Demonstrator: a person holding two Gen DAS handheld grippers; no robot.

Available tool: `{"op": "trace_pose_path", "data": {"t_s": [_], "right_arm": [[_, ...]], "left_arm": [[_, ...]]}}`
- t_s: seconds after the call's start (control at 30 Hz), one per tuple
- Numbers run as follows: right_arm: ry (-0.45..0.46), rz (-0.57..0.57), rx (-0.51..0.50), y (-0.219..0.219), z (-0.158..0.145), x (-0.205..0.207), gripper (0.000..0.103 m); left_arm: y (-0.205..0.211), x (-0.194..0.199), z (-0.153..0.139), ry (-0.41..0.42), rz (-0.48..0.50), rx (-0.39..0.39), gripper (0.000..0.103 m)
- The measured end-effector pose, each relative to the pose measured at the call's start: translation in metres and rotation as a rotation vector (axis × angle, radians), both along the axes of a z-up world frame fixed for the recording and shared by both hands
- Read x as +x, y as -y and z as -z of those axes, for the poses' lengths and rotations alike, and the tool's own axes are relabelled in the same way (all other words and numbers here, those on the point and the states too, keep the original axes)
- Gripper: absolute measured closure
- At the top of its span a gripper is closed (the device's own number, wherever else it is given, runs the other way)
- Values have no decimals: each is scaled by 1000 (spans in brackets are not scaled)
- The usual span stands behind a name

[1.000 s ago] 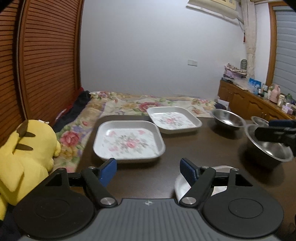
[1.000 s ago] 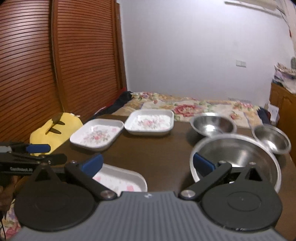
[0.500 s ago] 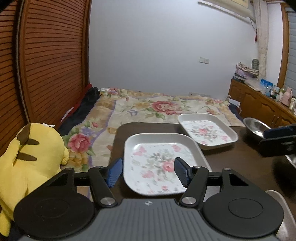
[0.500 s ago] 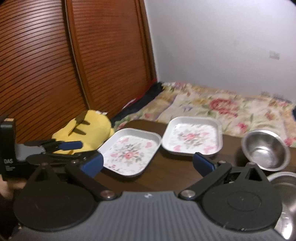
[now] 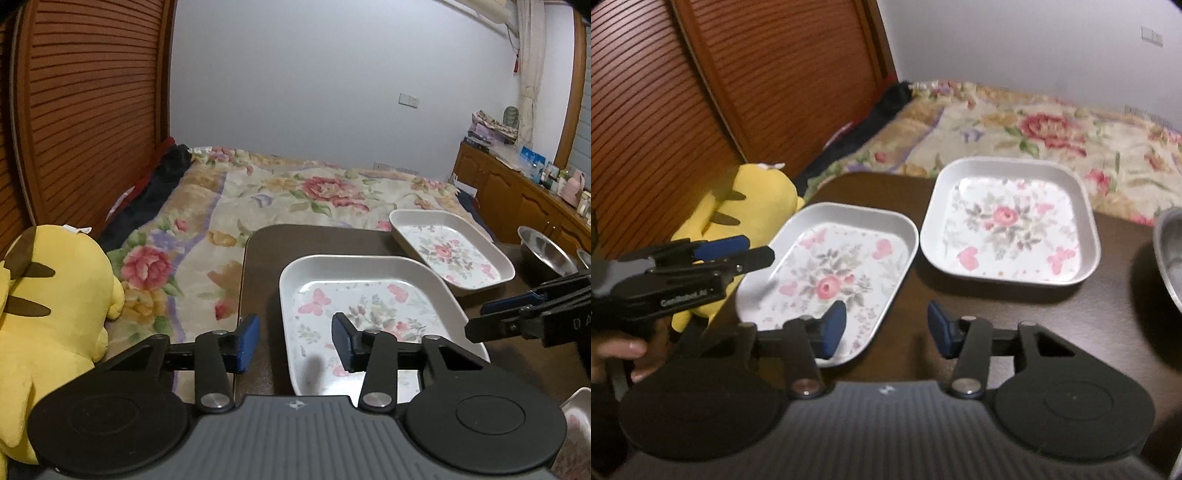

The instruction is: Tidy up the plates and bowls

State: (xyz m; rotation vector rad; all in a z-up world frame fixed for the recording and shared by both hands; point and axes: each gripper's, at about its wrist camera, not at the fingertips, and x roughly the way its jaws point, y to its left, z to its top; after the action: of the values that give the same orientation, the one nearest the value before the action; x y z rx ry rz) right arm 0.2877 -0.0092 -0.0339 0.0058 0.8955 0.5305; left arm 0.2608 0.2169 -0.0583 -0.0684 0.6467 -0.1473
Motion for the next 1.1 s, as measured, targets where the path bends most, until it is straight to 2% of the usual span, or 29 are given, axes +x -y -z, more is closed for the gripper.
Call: {"op": "trace_pose_path", "data": {"t_s": [0.2, 0.23, 0.37, 0.5, 0.57, 0.93, 1.0, 1.1], "right_arm": [[-16, -12, -3, -6, 7, 2, 60], [-18, -15, -7, -7, 8, 3, 63], [-12, -24, -12, -11, 10, 4, 71], [-14, -20, -22, -11, 15, 6, 75], [-15, -13, -17, -10, 16, 7, 81], [12, -26, -39, -14, 17, 6, 82], [13, -26, -38, -15, 18, 6, 82], [11, -26, -36, -15, 18, 8, 85]], "left_arm": [[-3, 1, 7, -22, 20, -18, 60], [-4, 1, 9, -25, 21, -20, 60], [-3, 2, 12, -33, 22, -22, 67], [-4, 4, 15, -34, 26, -19, 75], [-5, 4, 15, -34, 22, -15, 77], [-10, -1, 13, -51, 10, -12, 79], [-9, -1, 13, -53, 18, -14, 87], [-6, -5, 12, -65, 23, -32, 93]]}}
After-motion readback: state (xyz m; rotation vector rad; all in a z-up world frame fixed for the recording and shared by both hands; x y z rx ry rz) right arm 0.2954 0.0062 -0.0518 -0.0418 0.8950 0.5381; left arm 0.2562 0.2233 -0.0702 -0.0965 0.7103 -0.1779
